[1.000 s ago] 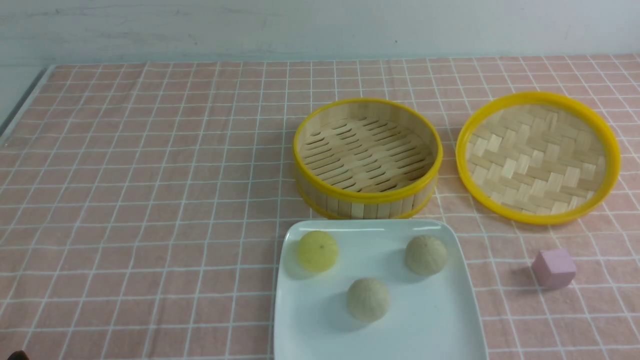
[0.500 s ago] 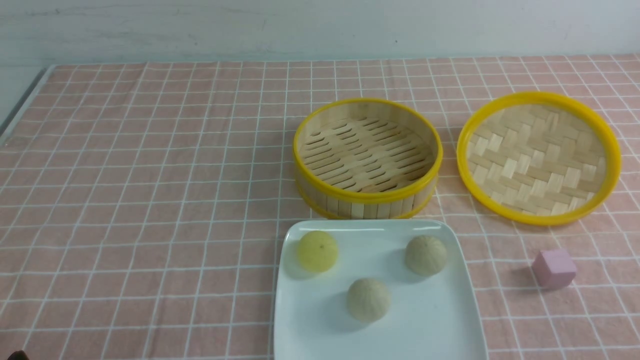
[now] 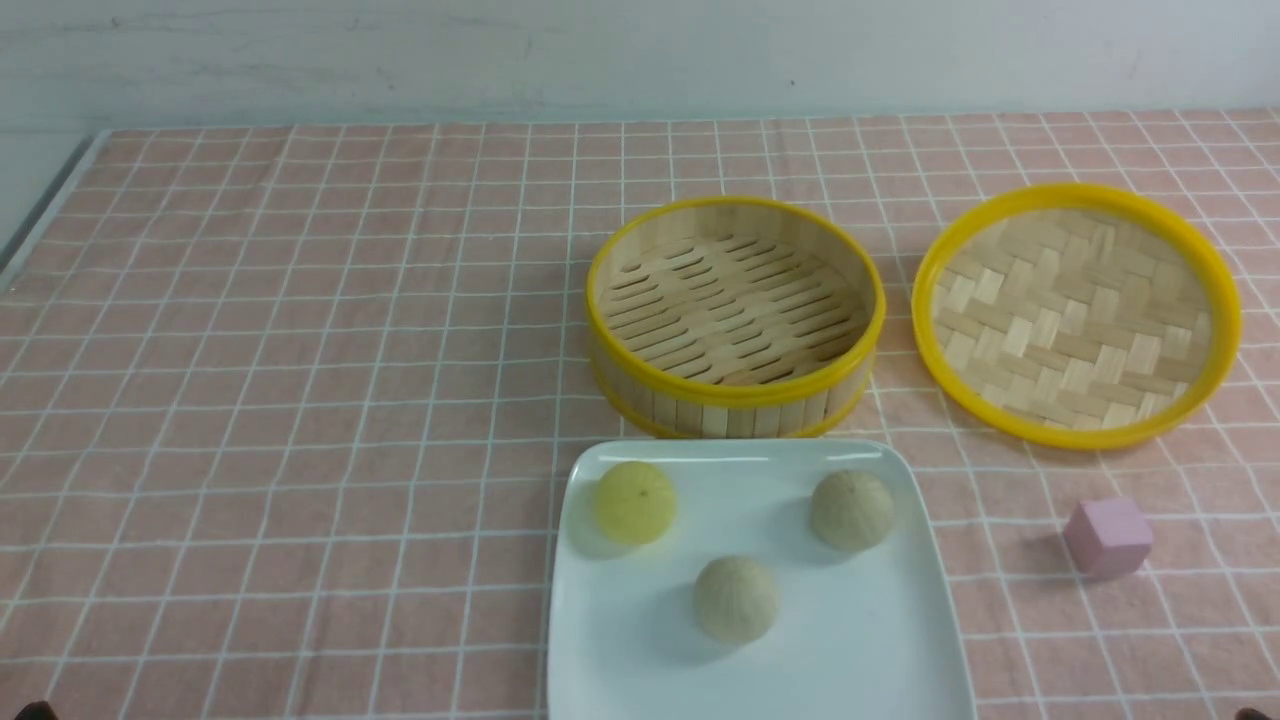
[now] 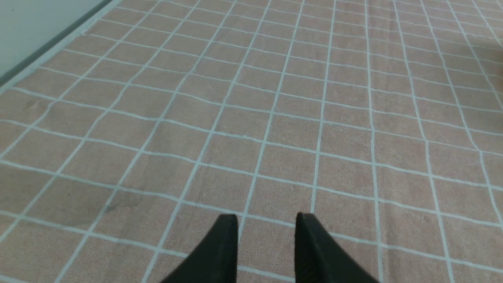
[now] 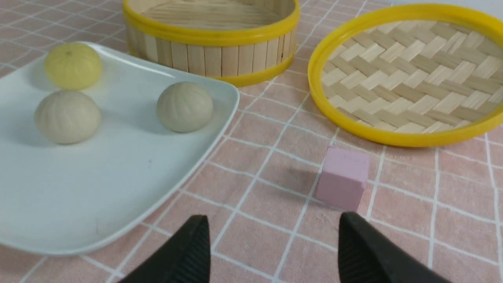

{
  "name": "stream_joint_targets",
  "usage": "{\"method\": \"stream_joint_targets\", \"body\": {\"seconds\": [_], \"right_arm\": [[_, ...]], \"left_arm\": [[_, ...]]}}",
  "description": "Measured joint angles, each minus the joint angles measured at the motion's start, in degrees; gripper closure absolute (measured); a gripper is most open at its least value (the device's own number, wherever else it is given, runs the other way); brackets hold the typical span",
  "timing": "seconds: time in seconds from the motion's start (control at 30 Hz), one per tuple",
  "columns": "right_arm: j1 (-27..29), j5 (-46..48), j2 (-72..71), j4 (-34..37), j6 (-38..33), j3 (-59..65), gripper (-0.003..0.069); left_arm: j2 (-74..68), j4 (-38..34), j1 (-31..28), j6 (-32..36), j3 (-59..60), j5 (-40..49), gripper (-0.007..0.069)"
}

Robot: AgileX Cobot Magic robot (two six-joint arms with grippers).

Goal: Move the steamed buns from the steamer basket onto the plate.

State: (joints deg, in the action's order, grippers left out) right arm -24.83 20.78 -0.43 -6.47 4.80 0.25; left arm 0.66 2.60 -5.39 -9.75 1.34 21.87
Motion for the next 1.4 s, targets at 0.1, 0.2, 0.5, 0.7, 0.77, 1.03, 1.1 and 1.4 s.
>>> {"method": "stream_joint_targets", "body": {"seconds": [0.1,0.2,0.5,0.7,0.77,1.03,1.1,1.4], "right_arm": [[0.0,0.1,0.0,0.0,-0.1,0.6,0.0217],[0.0,-0.1,0.0,0.0,-0.1,0.7,0.0217],[1.2,1.1,0.0,0.1,-0.1,0.6,0.0217],[11.2,1.2,0.0,0.1,-0.2,0.6,0.0217],[16.4,1.2,0.0,0.1,-0.2,0.6,0.0217],[28.9,1.2,0.0,0.1,-0.2,0.6,0.0217],[29.1,1.2,0.0,0.2,-0.2,0.6,0.0217],[29.1,1.4,-0.1,0.2,-0.2,0.6,0.0217]], "left_arm": [[0.0,0.0,0.0,0.0,0.0,0.0,0.0384],[0.0,0.0,0.0,0.0,0.0,0.0,0.0384],[0.0,0.0,0.0,0.0,0.0,0.0,0.0384],[0.0,0.0,0.0,0.0,0.0,0.0,0.0384],[0.0,0.0,0.0,0.0,0.0,0.0,0.0384],[0.0,0.0,0.0,0.0,0.0,0.0,0.0384],[0.0,0.0,0.0,0.0,0.0,0.0,0.0384],[0.0,0.0,0.0,0.0,0.0,0.0,0.0384]]}}
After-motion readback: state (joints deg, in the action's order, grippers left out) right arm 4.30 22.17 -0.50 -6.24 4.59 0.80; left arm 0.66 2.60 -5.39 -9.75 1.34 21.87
